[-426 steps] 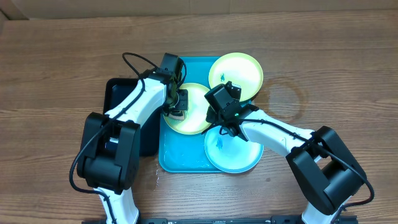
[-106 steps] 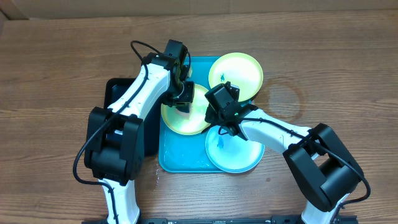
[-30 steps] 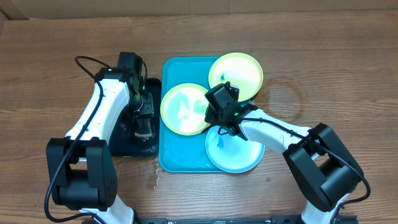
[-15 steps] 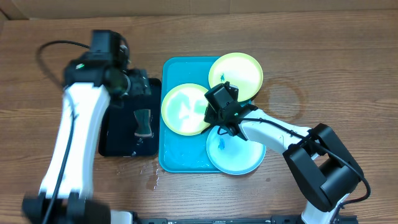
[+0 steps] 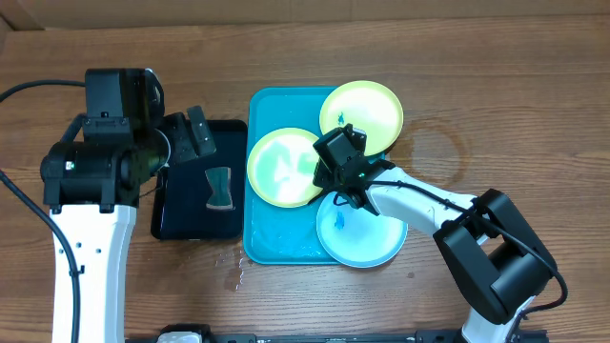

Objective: Clean dirty plates on tray and stack at the side
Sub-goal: 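Release the sponge on the black tray and raise the left arm, then lift the cleaned yellow plate by its rim with the right gripper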

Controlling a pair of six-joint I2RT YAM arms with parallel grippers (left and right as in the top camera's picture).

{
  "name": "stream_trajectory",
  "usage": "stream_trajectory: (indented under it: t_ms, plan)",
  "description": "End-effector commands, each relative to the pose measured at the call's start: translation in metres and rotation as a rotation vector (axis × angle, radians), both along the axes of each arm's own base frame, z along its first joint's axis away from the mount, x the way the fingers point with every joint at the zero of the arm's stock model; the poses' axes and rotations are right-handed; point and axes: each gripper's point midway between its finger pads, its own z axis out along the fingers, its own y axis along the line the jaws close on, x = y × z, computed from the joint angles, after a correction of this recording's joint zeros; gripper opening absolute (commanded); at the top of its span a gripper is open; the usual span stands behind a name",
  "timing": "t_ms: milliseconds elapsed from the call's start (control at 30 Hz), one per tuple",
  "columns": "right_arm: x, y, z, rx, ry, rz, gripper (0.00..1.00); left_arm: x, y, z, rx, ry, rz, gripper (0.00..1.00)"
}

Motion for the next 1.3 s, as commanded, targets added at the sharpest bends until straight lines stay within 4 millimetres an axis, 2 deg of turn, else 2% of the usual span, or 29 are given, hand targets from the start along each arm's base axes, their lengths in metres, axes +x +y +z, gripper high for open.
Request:
stream_trajectory:
  t_ms: [0, 67, 300, 367, 533, 733, 1067, 1200, 1267]
  plan:
    - [0.001, 0.000, -0.007, -0.020, -0.002, -0.001, 0.34, -0.001, 0.007, 0.004, 0.014, -0.010, 0.036, 1.00]
    - [0.001, -0.001, -0.007, -0.021, -0.002, -0.001, 0.33, -0.002, 0.007, 0.004, 0.014, -0.008, 0.036, 1.00]
    - [0.001, 0.000, -0.007, -0.017, -0.001, 0.001, 0.08, -0.002, 0.007, 0.004, 0.014, -0.009, 0.036, 1.00]
    - [0.000, 0.001, -0.007, -0.014, 0.002, 0.003, 0.04, -0.002, 0.007, 0.004, 0.014, -0.009, 0.036, 1.00]
    - [-0.001, 0.003, 0.001, 0.003, -0.001, 0.011, 0.04, -0.002, 0.007, 0.004, 0.014, -0.009, 0.036, 1.00]
    - [0.000, 0.004, 0.027, 0.030, -0.035, 0.011, 0.04, -0.002, 0.007, 0.004, 0.014, -0.009, 0.036, 1.00]
    - [-0.006, -0.002, 0.092, 0.059, -0.123, 0.052, 0.04, -0.002, 0.007, 0.004, 0.014, -0.009, 0.036, 1.00]
    - [-0.011, -0.002, 0.112, 0.091, -0.143, 0.060, 0.04, -0.002, 0.007, 0.004, 0.014, -0.009, 0.036, 1.00]
    - [-0.013, 0.003, 0.115, 0.117, -0.139, 0.075, 0.04, -0.002, 0.007, 0.004, 0.014, -0.009, 0.036, 1.00]
